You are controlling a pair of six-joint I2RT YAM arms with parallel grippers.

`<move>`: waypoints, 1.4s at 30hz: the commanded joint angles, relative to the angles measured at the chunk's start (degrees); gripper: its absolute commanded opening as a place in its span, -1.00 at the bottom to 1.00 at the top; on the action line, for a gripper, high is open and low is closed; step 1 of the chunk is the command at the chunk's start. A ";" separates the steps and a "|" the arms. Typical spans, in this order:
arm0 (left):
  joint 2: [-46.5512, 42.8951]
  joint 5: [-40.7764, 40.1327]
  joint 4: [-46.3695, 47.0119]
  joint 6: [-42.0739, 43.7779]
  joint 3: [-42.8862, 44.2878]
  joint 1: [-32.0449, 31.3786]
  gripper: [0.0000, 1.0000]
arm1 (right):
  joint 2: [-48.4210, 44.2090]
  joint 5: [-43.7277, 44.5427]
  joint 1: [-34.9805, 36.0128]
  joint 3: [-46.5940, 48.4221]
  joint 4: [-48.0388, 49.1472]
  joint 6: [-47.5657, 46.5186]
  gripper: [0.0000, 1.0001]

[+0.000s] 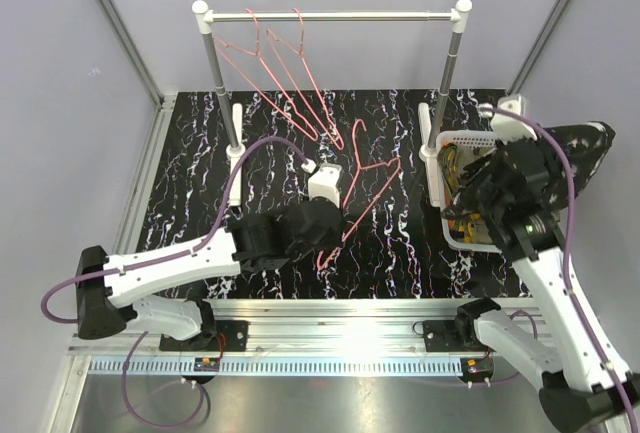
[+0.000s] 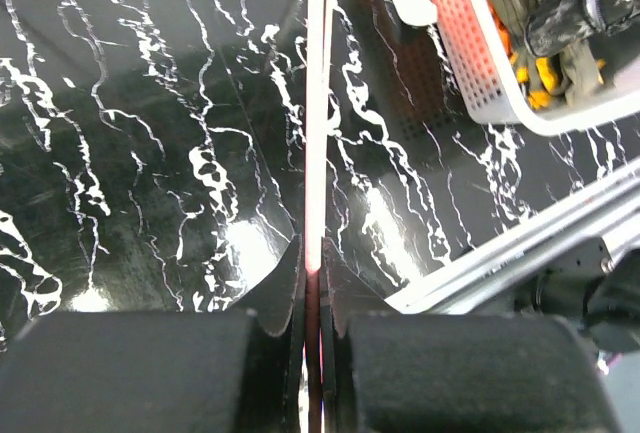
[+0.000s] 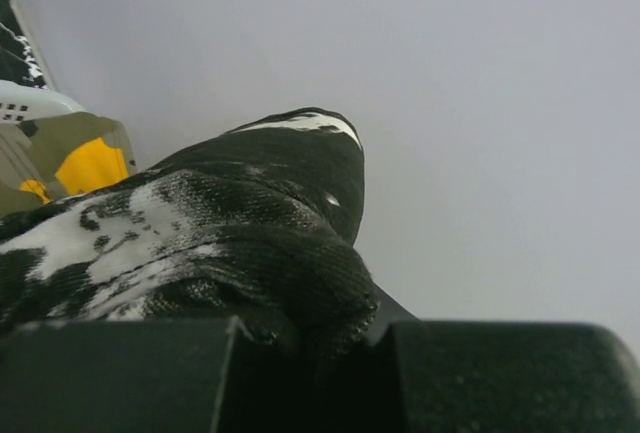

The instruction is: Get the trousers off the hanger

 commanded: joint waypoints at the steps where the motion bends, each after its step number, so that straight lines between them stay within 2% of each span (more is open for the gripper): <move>1: -3.83 3.74 6.14 2.01 -3.34 -0.42 -1.00 | -8.20 -1.28 -0.03 -5.34 11.92 -7.50 -0.94; 2: -4.36 4.36 6.84 2.28 -4.31 -0.42 -1.00 | -9.61 -1.63 -0.11 -9.54 15.60 -11.08 -0.90; 6: -6.30 6.47 9.47 3.16 -7.74 -0.51 -1.00 | -12.79 -1.20 -0.12 -11.96 19.05 -13.75 -0.90; 14: -9.28 8.41 13.00 3.77 -12.93 -0.51 -1.00 | -7.43 1.79 -2.57 -3.80 18.53 -22.26 -0.94; 19: -12.36 8.94 13.96 5.09 -14.69 -0.60 -1.00 | -6.11 1.70 -3.02 -1.93 16.95 -26.05 -0.94; 23: -15.26 9.64 14.49 5.79 -16.09 -0.60 -1.00 | -6.72 0.13 -4.42 -9.91 20.81 -29.48 -0.94; 27: -17.11 10.87 15.02 6.50 -17.59 -0.60 -1.00 | -6.03 -1.90 -6.44 -15.99 21.34 -28.08 -0.93; 31: -17.99 12.27 16.51 6.67 -19.52 -0.69 -1.00 | -2.07 -3.57 -6.97 -19.34 19.68 -22.56 -0.90; 33: -18.08 12.45 17.56 6.76 -20.14 -0.60 -1.00 | 2.39 -2.78 -6.88 -17.77 16.45 -18.26 -0.88; 35: -17.81 12.63 18.09 6.76 -20.57 -0.68 -1.00 | 6.09 -1.73 -6.80 -11.98 8.31 -7.90 -0.85; 38: -16.85 12.28 17.75 6.94 -19.97 -0.60 -1.00 | 19.50 3.17 -5.31 -2.05 -2.59 5.46 -0.87; 40: -16.41 11.75 17.39 7.20 -19.53 -0.60 -1.00 | 26.12 6.17 -3.99 6.35 -11.13 19.68 -0.91; 41: -16.32 11.66 16.70 7.20 -19.17 -0.60 -1.00 | 32.67 6.27 -3.63 9.54 -22.57 25.74 -0.92; 42: -16.23 11.05 16.43 7.29 -19.00 -0.51 -1.00 | 35.79 5.67 -3.54 15.32 -28.43 37.89 -0.92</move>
